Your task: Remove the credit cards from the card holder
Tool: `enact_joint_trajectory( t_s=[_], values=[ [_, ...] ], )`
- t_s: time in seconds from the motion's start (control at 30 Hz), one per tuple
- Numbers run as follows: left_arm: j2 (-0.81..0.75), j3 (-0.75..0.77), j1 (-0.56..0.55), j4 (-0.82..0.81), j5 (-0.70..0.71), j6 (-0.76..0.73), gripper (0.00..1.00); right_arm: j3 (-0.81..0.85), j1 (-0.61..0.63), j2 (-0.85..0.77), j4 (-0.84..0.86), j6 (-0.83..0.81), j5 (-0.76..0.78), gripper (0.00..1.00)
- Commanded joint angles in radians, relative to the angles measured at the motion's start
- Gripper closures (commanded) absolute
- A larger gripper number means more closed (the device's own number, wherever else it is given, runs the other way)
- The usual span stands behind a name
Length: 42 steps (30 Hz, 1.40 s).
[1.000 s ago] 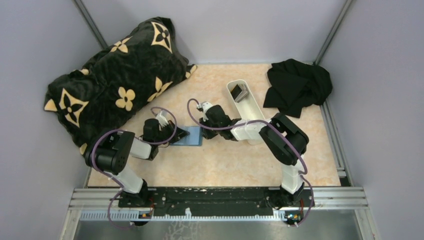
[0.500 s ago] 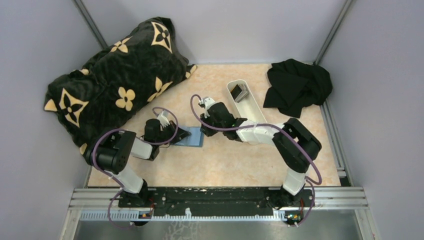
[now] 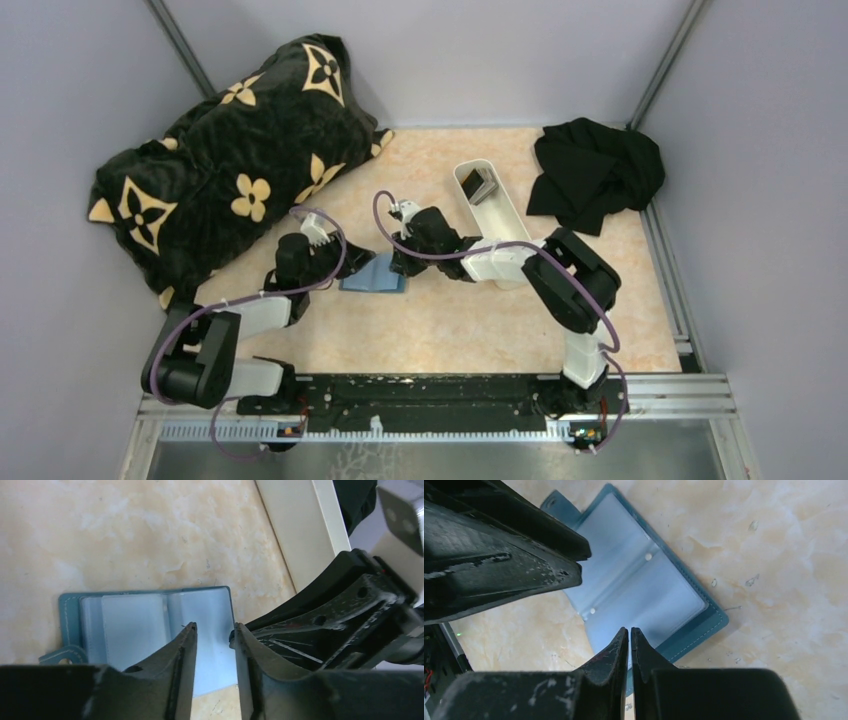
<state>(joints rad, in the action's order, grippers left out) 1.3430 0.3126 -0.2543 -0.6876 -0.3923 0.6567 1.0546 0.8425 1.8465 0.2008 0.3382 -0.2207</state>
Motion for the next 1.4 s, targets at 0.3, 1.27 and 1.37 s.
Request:
enact_joint_trajectory(
  t_s=[0.3, 1.27, 1.37],
  values=[
    [0.040, 0.040, 0.035, 0.253, 0.085, -0.105, 0.53, -0.079, -0.091, 0.021, 0.125, 0.085, -0.083, 0.95],
    [-0.050, 0.012, 0.034, 0.328, 0.150, -0.084, 0.54, -0.055, -0.102, 0.084, 0.137, 0.082, -0.122, 0.95],
    [-0.047, 0.022, 0.026, 0.299, 0.099, -0.061, 0.55, -0.054, -0.102, 0.091, 0.139, 0.086, -0.130, 0.95]
  ],
)
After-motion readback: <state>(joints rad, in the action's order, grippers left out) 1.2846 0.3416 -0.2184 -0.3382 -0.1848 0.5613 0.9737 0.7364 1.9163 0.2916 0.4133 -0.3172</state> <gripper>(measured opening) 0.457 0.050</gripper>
